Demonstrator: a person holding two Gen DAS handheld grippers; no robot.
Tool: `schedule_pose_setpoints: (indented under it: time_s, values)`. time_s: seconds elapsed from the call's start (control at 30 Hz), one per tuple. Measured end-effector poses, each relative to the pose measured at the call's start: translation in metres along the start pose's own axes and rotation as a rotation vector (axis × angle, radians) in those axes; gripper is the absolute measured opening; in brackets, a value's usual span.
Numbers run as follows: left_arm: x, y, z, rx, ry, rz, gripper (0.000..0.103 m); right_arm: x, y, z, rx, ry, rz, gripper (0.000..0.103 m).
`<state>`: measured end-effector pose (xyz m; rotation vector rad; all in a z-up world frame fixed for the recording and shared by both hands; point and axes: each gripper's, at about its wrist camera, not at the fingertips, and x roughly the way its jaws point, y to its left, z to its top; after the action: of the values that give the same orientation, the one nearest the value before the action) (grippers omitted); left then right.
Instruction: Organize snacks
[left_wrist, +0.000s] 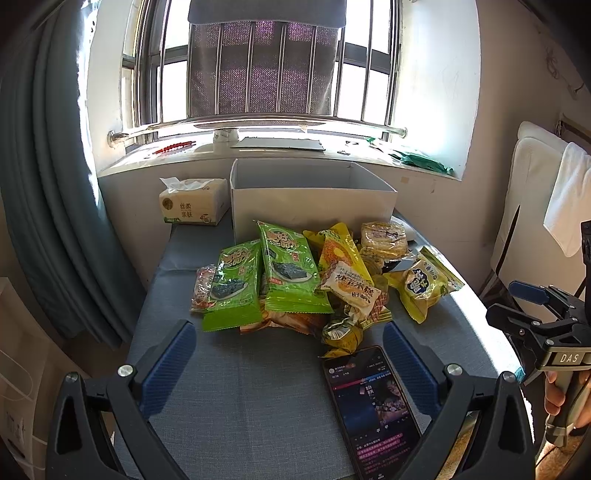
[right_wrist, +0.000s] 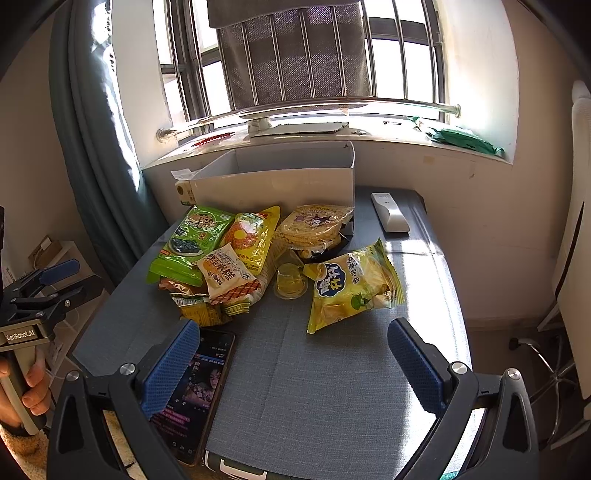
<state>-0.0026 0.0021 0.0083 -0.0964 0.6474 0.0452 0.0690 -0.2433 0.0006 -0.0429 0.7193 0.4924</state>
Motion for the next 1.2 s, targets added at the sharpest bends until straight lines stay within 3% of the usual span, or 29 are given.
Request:
schedule_pose_setpoints:
  time_s: [0.9, 1.07, 1.2]
  values:
    - [-0.001, 0.001, 0.001, 0.001, -0.007, 0.004, 0.103, 0.000, -0.002, 0.002, -0.005, -0.008, -0.012, 0.103]
    - [-0.001, 0.002, 0.001, 0.001, -0.006, 0.004, 0.103, 0.014, -0.017, 0.003, 0.022, 0.012, -0.019, 0.103]
    - [0.000, 0.003, 0.000, -0.004, -0.007, 0.003, 0.103, 0.048, -0.036, 0.012, 0.018, 0.050, -0.067, 0.103]
